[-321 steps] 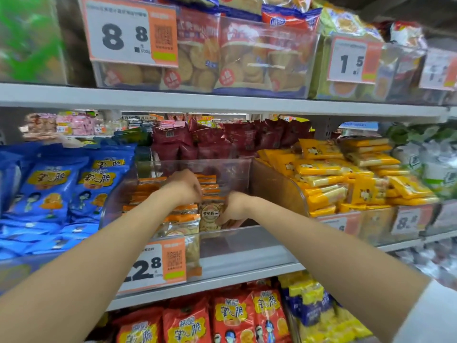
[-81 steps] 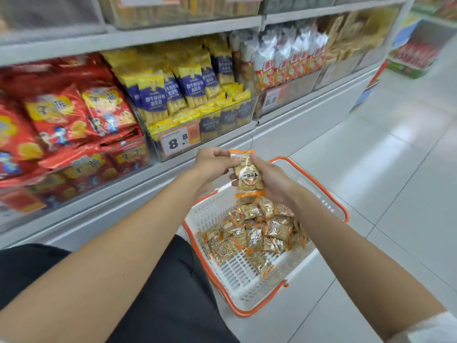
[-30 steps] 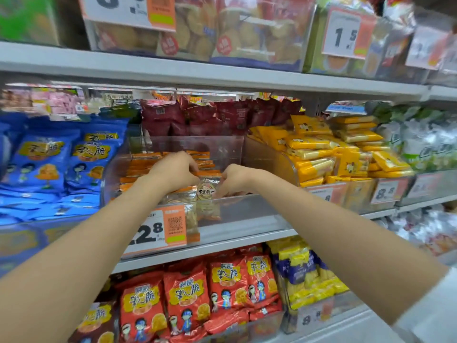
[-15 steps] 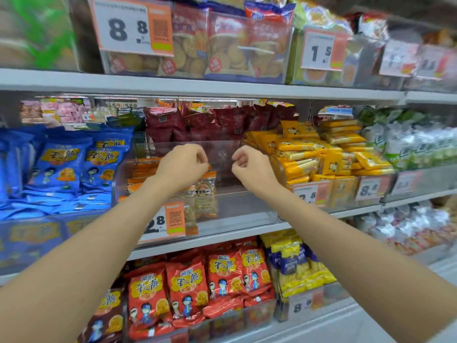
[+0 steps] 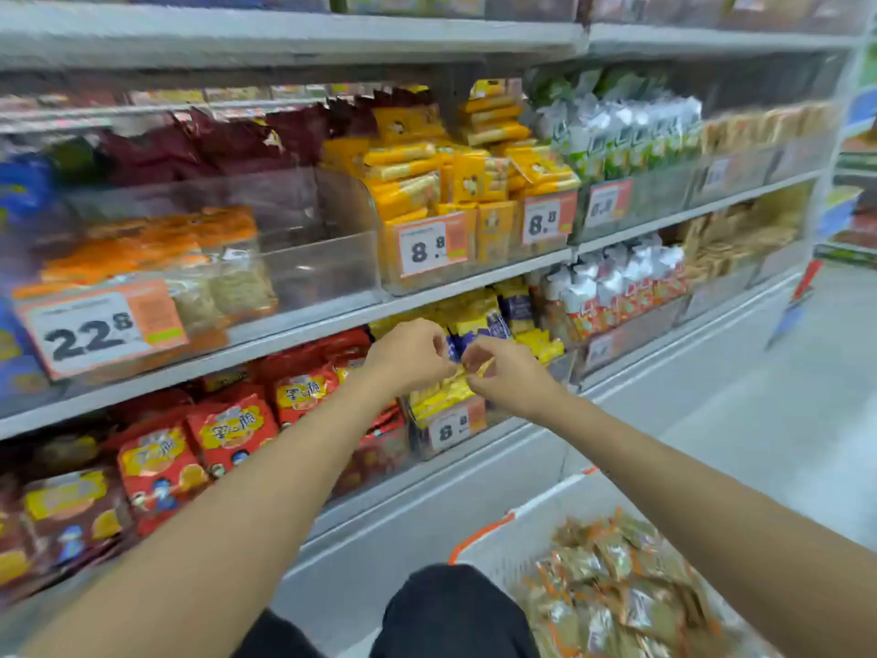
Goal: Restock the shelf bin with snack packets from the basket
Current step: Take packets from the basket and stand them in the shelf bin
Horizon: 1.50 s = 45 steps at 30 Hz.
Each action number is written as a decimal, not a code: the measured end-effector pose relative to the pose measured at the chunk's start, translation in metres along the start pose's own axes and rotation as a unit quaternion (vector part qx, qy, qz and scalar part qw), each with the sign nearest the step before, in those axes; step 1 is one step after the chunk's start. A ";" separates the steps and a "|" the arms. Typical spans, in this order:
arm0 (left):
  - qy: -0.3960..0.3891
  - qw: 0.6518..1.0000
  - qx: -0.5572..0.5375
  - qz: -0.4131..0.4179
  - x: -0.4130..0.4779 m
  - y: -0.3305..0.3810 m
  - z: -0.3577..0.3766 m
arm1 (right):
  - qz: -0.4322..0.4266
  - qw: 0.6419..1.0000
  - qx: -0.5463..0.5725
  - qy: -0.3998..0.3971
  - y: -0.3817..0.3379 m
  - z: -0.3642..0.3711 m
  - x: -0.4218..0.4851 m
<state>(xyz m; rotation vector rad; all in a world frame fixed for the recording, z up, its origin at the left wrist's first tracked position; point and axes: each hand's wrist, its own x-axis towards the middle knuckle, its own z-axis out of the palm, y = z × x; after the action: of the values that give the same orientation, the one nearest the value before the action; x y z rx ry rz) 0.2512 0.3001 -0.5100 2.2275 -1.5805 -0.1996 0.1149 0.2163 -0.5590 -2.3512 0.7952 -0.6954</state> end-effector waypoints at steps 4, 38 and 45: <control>-0.203 0.965 -0.160 -0.040 -0.003 0.019 0.091 | 0.095 0.993 0.007 -0.065 0.079 0.009 -0.049; -0.395 0.810 -0.266 -0.343 0.024 -0.063 0.376 | 0.301 0.858 -0.288 -0.300 0.396 0.239 -0.213; -0.402 0.819 -0.268 -0.309 0.023 -0.040 0.370 | 0.548 0.820 0.157 -0.055 0.380 0.198 -0.207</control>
<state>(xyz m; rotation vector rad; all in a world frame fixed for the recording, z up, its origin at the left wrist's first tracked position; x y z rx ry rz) 0.1682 0.2018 -0.8595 2.1666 -0.8096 -1.7238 -0.0481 0.1657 -1.0032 -1.2597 1.5972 -0.1381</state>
